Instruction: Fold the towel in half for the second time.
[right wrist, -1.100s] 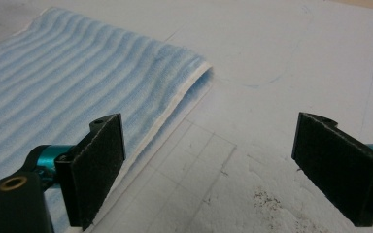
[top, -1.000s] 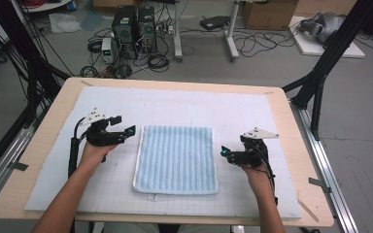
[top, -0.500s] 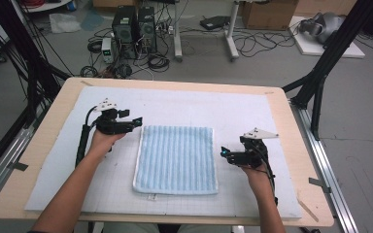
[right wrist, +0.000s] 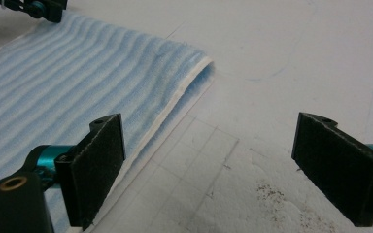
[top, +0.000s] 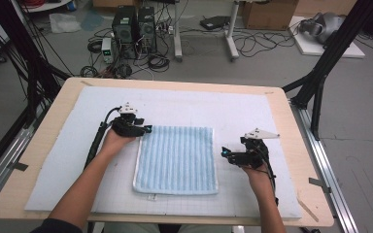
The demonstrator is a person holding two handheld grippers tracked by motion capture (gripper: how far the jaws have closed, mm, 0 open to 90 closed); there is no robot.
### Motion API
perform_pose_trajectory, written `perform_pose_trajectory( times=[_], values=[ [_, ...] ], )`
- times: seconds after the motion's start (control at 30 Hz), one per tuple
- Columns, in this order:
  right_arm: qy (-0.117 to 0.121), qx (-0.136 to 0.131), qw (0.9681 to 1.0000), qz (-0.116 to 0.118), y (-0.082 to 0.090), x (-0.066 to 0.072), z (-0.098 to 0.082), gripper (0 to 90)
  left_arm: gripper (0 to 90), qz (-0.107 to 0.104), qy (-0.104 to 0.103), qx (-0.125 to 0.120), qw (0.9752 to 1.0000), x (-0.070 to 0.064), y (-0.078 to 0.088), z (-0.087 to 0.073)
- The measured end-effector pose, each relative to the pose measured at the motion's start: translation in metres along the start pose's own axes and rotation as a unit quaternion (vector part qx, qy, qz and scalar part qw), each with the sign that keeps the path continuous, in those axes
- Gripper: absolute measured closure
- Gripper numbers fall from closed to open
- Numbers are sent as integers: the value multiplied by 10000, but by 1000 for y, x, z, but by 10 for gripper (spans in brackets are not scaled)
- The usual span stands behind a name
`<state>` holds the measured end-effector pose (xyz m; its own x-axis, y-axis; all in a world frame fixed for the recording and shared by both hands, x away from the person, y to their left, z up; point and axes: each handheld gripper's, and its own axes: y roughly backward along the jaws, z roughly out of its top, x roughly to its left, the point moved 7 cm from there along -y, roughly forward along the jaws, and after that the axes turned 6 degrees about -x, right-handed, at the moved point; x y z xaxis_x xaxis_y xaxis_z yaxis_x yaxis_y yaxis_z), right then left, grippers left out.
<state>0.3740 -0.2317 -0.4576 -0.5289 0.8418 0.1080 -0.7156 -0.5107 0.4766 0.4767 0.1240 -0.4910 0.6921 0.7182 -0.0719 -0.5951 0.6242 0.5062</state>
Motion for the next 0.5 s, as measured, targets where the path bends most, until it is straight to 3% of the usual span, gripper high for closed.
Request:
perform_pose_trajectory(
  times=[0.27,0.5],
  values=[
    [-15,20,10000,-3,0,1,0,111,801,-306,-228,69,9992,-8,-1,-2],
    [50,4,10000,44,-4,3,4,111,843,-299,-118,43,9995,-7,-1,-3]
  ],
)
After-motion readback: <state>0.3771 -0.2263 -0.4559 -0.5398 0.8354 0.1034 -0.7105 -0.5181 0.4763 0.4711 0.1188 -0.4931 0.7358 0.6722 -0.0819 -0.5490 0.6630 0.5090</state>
